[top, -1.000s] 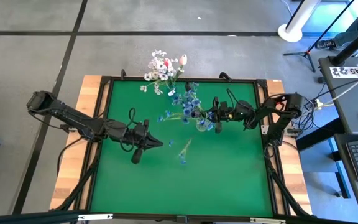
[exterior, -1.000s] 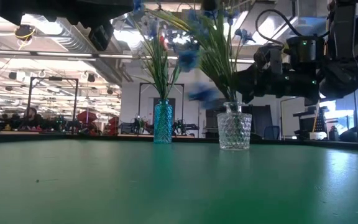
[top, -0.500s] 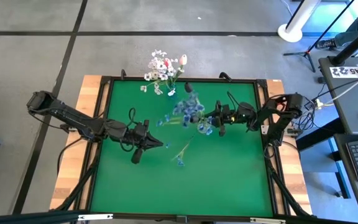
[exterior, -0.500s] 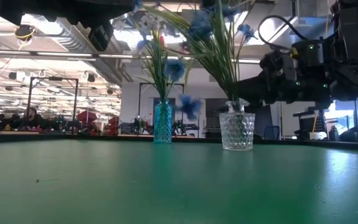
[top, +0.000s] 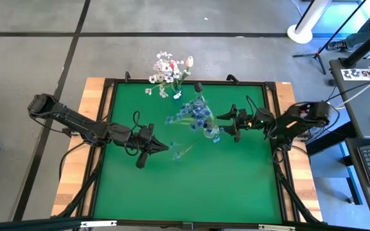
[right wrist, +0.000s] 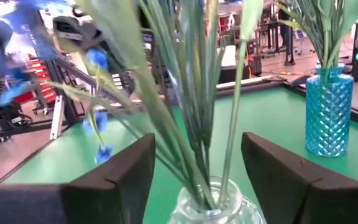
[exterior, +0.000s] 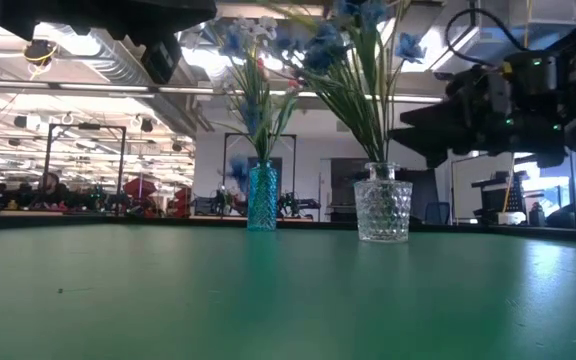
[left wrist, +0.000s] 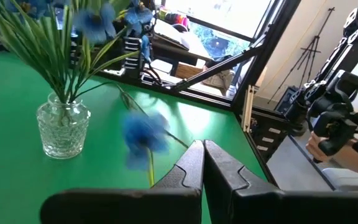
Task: Sort flowers into vase by color
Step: Return to Home Position
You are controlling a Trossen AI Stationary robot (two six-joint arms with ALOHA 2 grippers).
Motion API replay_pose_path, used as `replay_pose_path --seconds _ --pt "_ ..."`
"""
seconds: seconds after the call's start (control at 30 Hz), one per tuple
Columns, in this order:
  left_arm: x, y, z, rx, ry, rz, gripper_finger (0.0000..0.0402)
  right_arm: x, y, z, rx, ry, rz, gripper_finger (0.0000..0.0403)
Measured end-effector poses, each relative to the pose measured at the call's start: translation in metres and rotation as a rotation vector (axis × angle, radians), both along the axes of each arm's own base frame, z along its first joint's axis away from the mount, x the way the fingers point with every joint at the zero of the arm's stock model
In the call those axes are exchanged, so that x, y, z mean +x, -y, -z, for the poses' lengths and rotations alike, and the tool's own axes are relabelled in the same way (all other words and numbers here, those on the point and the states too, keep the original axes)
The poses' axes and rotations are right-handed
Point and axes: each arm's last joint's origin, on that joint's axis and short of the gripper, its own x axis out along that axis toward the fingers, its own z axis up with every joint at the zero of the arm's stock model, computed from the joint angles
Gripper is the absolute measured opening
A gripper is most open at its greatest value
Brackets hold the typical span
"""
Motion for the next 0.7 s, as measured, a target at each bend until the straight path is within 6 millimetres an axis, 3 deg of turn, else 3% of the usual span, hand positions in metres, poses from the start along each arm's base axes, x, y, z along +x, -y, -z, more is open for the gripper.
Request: replay_pose_path --seconds 0.2,0.4,0.53,0.7 --pt "0.000 -0.001 0.000 0.004 0.000 -0.029 0.0000 -0.016 -0.006 -0.007 0.004 0.026 0.008 0.0243" --pt "0.002 -0.009 0.000 0.019 -0.002 -0.085 0.0000 -0.026 -0.010 -0.021 0.014 0.085 0.010 0.0226" --pt "0.000 -0.023 -0.003 0.060 -0.001 -0.126 0.0000 -0.030 -0.010 -0.022 0.042 0.023 0.050 0.0190" --pt "-0.013 -0.047 -0.014 0.130 0.000 -0.155 0.0000 -0.034 -0.005 -0.027 0.035 -0.116 0.185 0.0113"
